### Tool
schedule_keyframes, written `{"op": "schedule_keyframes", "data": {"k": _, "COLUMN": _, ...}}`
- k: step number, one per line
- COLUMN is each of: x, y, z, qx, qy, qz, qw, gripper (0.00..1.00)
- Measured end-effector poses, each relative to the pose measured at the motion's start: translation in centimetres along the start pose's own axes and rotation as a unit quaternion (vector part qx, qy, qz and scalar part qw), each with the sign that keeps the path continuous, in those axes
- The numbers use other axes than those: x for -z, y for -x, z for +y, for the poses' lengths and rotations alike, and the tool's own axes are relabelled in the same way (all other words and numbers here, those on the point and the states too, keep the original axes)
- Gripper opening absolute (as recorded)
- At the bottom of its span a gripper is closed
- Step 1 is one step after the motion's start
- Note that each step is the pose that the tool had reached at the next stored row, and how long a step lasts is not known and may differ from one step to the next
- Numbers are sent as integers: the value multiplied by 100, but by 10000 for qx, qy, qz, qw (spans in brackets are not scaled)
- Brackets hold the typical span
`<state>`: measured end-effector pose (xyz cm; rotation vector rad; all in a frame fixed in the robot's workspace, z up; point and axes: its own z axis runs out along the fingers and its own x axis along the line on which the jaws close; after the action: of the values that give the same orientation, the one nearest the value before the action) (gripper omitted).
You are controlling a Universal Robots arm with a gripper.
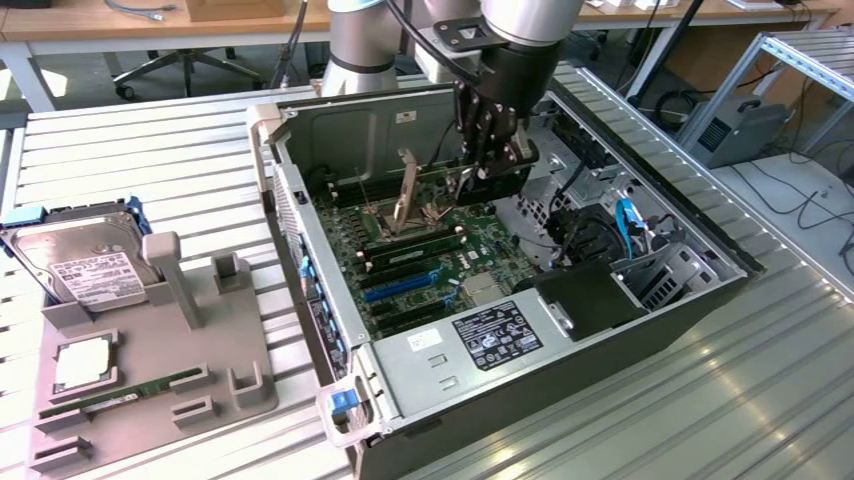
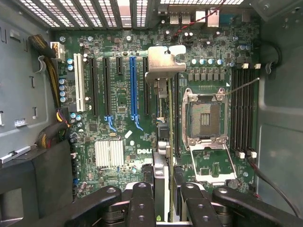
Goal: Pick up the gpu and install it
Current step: 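Insert the gpu into the slot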
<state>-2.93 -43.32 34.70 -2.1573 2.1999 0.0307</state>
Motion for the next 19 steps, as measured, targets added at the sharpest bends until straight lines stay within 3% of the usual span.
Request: {"op": "schedule_keyframes", "data": {"k": 19, "x": -57, "y": -4, "z": 11, "qx": 0, "qy": 0, "qz": 0, "qw": 10000, "gripper": 27}}
